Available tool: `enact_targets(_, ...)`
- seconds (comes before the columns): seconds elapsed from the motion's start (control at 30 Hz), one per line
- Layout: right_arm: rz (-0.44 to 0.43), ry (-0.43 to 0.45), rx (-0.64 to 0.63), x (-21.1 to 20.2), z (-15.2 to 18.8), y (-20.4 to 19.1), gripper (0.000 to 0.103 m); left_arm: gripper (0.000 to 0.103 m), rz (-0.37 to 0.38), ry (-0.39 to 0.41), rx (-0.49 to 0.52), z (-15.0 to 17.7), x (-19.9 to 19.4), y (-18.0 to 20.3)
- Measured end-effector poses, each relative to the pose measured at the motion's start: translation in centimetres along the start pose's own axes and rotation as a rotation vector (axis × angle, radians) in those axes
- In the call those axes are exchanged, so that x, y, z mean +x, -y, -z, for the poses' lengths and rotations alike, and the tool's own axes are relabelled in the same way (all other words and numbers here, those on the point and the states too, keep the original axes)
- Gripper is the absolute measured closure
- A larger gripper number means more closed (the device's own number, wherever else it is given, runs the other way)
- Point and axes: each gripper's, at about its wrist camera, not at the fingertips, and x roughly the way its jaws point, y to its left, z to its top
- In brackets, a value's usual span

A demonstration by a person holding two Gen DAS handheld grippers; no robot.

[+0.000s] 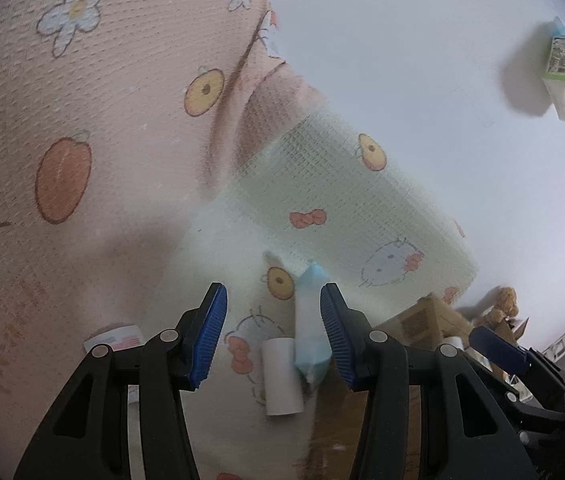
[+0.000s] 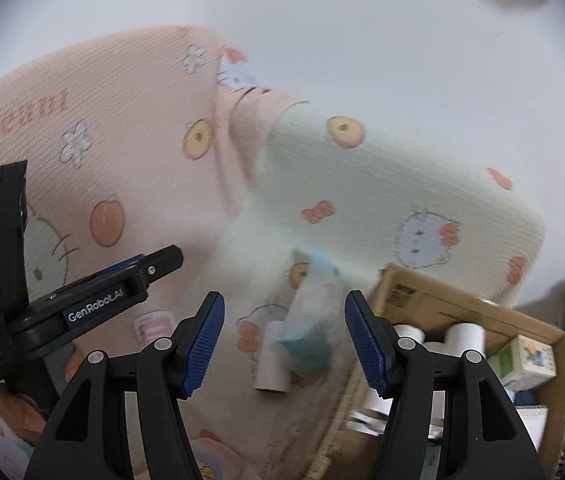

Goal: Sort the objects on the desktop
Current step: 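Move the right tool back to the last paper roll on the blanket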

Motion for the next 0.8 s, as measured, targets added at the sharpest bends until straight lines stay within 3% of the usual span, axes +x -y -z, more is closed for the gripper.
enact_targets(0.17,-0.003,-0.016,-0.042,1.0,0.3,-1.9,0.043,0.050,0.019,-0.035,0.017,0.7,0.8,-0.7)
enact_targets(0.47,0.061,-0.072,-0.071,4.0,1.4,-4.5,0.043,0.051,0.058,-0.084,-0.065,1.5,2.0,-3.7)
enact_targets(0.8,0.099,-0.077,-0.140,6.7,3.3,-7.8,0.043,0.051,0.056,-0.106,-0.100,1.5,2.1,-6.3)
